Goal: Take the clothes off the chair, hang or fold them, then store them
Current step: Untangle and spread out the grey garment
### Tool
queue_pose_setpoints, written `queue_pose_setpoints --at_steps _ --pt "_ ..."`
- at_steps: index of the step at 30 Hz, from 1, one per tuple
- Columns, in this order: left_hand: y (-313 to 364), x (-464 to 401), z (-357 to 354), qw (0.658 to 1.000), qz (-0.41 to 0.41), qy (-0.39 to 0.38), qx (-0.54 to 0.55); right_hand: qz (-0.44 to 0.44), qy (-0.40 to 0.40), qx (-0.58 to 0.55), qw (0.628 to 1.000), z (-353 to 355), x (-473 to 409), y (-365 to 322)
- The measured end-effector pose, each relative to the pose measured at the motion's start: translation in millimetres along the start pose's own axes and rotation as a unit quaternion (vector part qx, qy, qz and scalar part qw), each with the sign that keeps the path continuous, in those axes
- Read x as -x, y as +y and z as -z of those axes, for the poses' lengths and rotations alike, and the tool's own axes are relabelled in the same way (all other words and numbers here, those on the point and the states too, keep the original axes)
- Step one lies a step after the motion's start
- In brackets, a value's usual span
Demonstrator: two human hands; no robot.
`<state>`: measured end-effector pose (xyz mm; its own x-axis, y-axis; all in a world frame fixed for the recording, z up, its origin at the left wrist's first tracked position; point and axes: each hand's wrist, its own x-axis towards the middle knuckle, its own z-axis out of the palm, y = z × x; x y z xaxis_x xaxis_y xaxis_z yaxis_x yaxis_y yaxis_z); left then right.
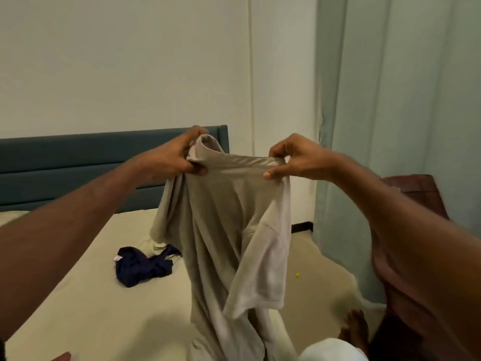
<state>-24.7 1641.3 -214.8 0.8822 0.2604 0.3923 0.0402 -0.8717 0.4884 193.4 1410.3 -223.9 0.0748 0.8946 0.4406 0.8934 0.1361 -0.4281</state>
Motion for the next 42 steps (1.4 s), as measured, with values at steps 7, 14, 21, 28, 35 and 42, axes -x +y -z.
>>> queue_pose_setpoints --at_steps 7,14,21,28,35,42 --pt "3 -2 8 0.998 -0.011 0.065 -0.014 -0.185 -0.017 -0.072 0.98 -8 21 20" --pt "-8 -4 8 0.998 0.022 0.031 0.046 -0.185 0.251 -0.141 0.94 -10 -8 41" --pt "-29 -6 21 0.989 0.022 0.147 -0.003 -0.178 0.315 0.019 0.932 -9 -23 50" --pt "-10 -24 24 0.97 0.084 0.202 0.106 -0.188 0.373 -0.107 0.902 16 -51 30" --pt "-17 -14 77 0.986 0.092 0.1 0.096 -0.168 0.115 -0.137 0.97 68 -40 11" --pt "-23 -19 71 0.982 0.078 0.139 0.101 -0.195 0.297 0.185 0.917 63 -55 30"
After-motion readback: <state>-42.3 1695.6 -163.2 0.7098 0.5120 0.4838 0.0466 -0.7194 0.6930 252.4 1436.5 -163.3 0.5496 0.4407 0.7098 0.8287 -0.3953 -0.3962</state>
